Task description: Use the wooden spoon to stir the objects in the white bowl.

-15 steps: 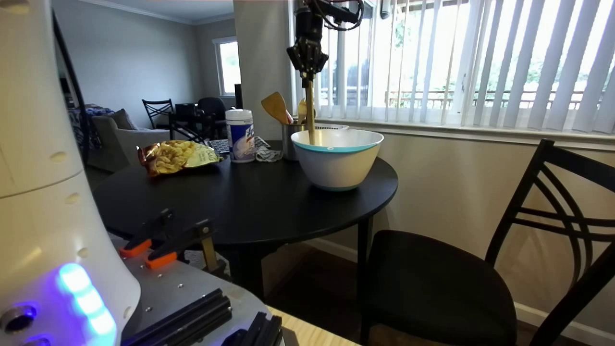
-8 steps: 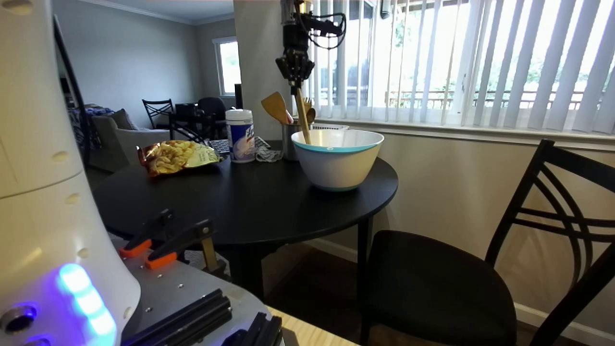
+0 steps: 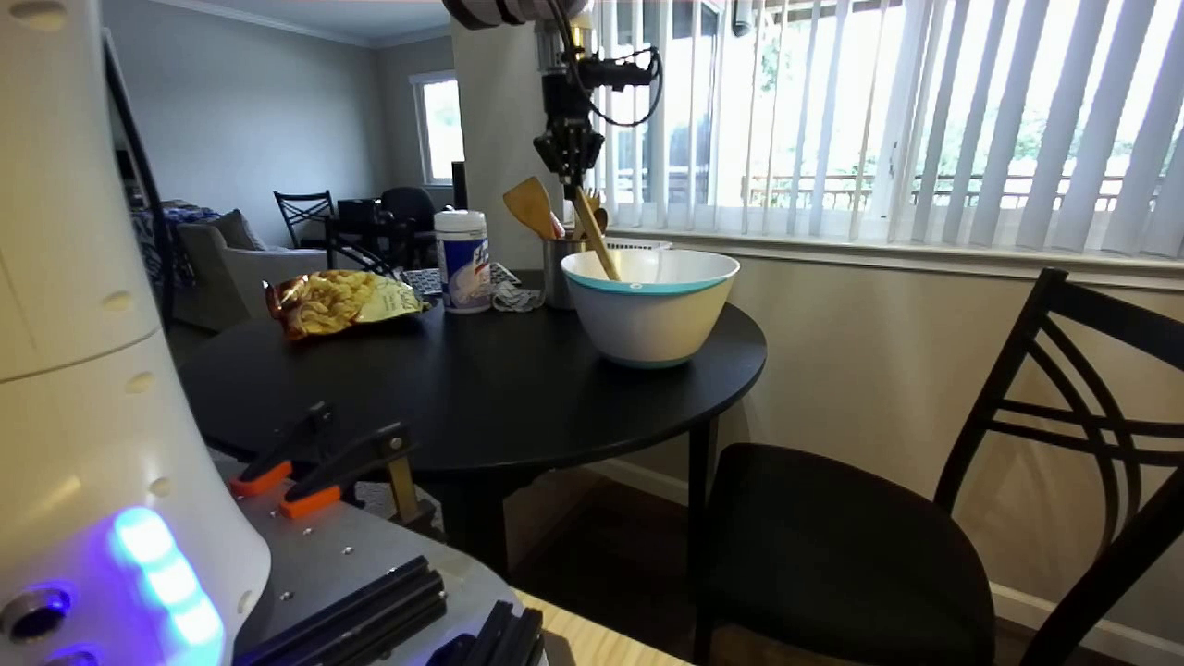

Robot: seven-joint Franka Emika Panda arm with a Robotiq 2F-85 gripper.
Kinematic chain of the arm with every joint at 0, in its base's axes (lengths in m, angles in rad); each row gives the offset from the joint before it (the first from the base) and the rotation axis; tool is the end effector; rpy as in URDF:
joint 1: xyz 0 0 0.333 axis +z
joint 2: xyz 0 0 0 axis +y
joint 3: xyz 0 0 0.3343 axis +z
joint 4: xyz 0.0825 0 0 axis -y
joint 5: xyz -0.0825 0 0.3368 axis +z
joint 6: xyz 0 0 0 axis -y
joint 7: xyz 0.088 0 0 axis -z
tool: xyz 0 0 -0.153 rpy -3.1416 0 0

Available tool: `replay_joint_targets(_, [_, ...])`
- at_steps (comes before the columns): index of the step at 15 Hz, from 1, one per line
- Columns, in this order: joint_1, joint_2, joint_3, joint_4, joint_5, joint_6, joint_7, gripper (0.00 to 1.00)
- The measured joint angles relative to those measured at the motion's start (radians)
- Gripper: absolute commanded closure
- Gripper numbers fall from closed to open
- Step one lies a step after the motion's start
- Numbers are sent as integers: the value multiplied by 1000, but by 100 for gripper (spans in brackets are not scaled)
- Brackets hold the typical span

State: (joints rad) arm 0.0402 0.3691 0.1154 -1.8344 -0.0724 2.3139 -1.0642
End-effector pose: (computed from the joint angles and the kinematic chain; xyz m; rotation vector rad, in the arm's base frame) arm 0.6162 0.0876 0.3414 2.4885 1.8062 0.1468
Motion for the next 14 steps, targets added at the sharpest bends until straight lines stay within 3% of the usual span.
replay_joint_targets(3, [-18,0,-2,-51,6,173,0,95])
replay_joint_targets(7, [-48,0,1,-93,22,313,3,95])
replay_joint_targets(14, [-68,-32,-19,-123,21,340,63,95])
